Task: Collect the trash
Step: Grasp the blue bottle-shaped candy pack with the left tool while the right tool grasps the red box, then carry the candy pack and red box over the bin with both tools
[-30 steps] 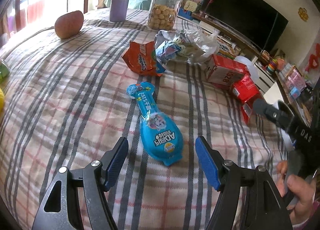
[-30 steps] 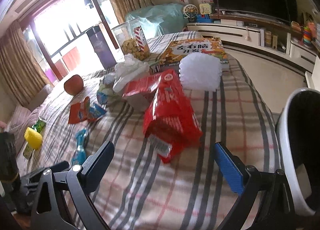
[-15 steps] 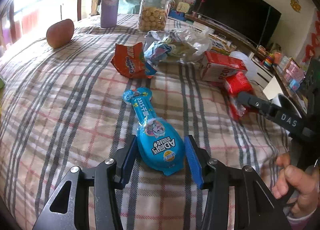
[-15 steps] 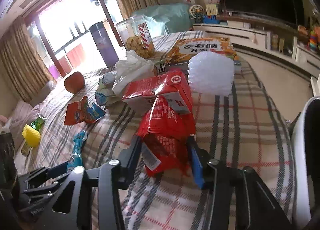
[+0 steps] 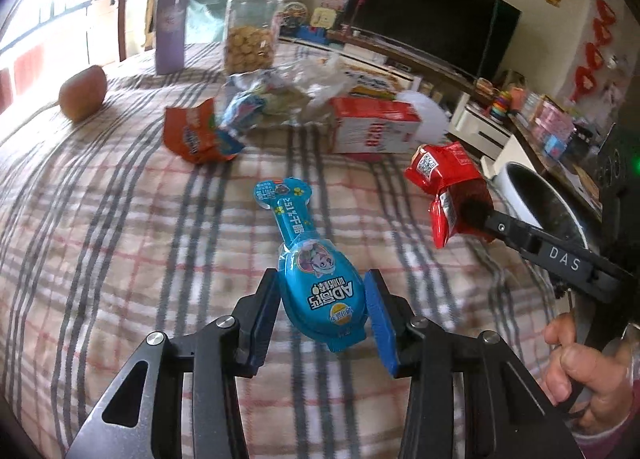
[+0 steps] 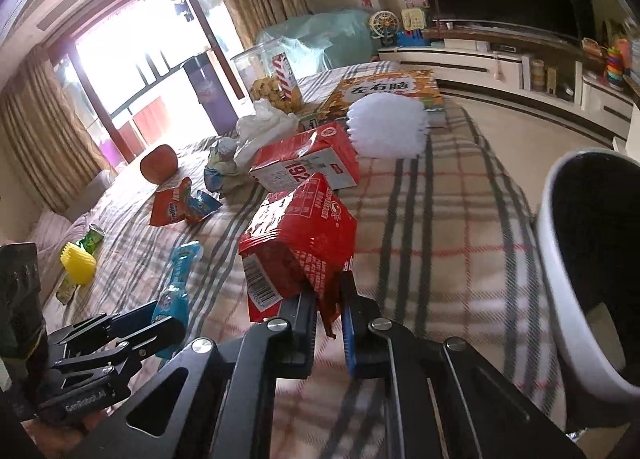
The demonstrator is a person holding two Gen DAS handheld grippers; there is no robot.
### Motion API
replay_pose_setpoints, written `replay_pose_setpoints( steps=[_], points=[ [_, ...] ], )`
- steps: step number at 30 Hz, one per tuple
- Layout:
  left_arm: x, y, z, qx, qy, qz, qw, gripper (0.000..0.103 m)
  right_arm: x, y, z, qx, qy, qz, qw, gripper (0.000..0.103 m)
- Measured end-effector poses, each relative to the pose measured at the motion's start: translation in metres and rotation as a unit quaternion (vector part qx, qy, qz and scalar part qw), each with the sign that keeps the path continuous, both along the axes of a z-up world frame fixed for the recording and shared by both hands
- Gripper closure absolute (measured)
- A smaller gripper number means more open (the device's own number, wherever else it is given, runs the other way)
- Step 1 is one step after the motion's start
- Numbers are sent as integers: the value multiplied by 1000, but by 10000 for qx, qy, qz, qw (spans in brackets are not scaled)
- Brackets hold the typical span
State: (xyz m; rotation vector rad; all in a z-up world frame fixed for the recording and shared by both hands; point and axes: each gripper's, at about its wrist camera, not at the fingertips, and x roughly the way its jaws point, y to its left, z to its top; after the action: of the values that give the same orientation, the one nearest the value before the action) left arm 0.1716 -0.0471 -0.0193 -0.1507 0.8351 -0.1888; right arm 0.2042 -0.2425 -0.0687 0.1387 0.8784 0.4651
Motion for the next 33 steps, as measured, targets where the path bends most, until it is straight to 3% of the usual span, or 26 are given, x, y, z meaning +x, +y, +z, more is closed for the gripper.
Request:
replay_pose_setpoints(
  steps=[11, 33],
  points=[
    [-3, -43, 7, 45, -76, -623, 9980, 62, -25, -46, 15, 62, -112, -421, 9990, 93],
    [20, -131, 22, 70, -257, -1693, 9852, 62, -50, -140, 36, 10, -248, -1335, 9907, 93]
  ],
)
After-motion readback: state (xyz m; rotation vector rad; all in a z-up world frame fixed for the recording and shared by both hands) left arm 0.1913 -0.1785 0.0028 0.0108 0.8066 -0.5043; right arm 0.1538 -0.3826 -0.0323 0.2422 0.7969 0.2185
